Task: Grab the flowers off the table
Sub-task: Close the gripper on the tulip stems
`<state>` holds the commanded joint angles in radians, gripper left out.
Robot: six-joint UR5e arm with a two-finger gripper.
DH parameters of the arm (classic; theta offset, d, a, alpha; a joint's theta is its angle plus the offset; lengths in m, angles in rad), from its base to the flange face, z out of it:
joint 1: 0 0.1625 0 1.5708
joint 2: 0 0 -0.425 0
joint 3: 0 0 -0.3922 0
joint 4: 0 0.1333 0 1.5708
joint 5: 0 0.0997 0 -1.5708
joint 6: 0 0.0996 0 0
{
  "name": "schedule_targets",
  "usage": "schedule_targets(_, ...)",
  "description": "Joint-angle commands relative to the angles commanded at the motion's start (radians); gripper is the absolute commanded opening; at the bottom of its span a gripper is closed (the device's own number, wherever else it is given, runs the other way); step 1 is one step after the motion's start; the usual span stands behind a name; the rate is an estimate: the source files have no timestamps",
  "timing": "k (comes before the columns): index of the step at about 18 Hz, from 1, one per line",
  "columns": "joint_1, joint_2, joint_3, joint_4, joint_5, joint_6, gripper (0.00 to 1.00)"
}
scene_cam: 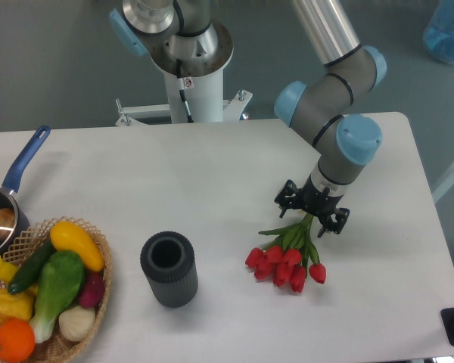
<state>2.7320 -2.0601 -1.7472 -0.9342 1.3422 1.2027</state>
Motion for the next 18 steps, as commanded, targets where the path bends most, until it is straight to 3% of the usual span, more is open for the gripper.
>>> schedule_targets(3,0.000,-0.002,0.000,0.002,0.000,0.000,0.99)
schedule_targets(14,-0.011,0.000,0.008,0.005,0.037,-0.023,0.80)
schedule_targets(18,-0.012,0.000,0.012,0.005,0.035,-0.049,0.64)
